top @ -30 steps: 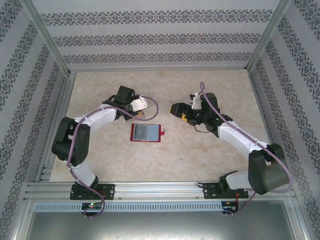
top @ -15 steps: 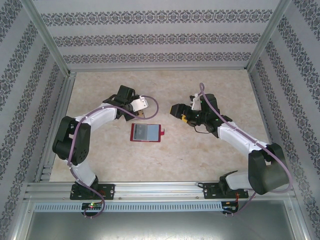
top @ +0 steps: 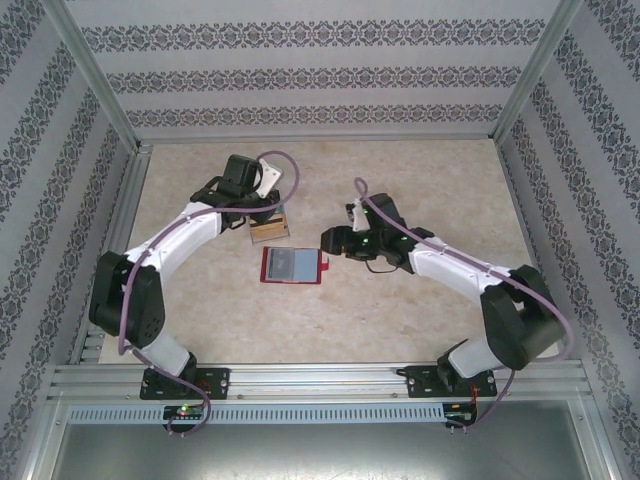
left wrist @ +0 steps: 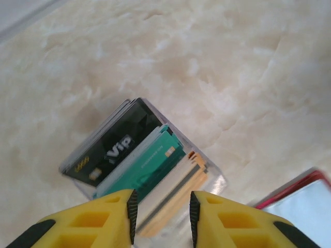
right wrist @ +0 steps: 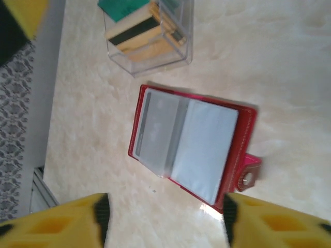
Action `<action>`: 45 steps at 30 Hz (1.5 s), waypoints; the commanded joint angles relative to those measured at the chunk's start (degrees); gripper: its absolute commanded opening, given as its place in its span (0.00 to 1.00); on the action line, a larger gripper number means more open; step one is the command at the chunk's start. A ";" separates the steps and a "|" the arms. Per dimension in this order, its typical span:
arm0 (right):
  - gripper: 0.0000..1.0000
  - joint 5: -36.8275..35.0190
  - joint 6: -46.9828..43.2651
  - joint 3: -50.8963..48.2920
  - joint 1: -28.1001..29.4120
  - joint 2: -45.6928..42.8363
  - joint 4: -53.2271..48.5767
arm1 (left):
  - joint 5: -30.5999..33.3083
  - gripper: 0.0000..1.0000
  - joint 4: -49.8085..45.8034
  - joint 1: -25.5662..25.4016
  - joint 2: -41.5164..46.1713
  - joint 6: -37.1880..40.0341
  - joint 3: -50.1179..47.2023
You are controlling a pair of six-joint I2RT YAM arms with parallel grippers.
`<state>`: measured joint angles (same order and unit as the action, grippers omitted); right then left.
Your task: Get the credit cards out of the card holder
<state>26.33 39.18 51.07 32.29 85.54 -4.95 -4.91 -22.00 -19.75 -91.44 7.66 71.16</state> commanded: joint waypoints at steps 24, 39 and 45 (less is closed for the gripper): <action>0.08 -13.56 -2.14 6.44 7.70 18.59 -7.53 | -25.48 0.29 10.13 0.04 0.87 -45.28 -23.03; 0.07 -13.49 -1.87 5.44 7.87 18.70 -6.83 | -18.40 0.32 5.94 -0.78 -1.42 -43.60 -22.49; 0.07 -13.14 -1.86 5.77 7.88 18.85 -6.74 | -20.27 0.34 6.54 -1.28 -5.02 -43.95 -22.01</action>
<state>13.91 37.50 56.64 39.55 103.57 -11.77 -25.30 -14.31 -20.27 -94.17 -36.10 48.80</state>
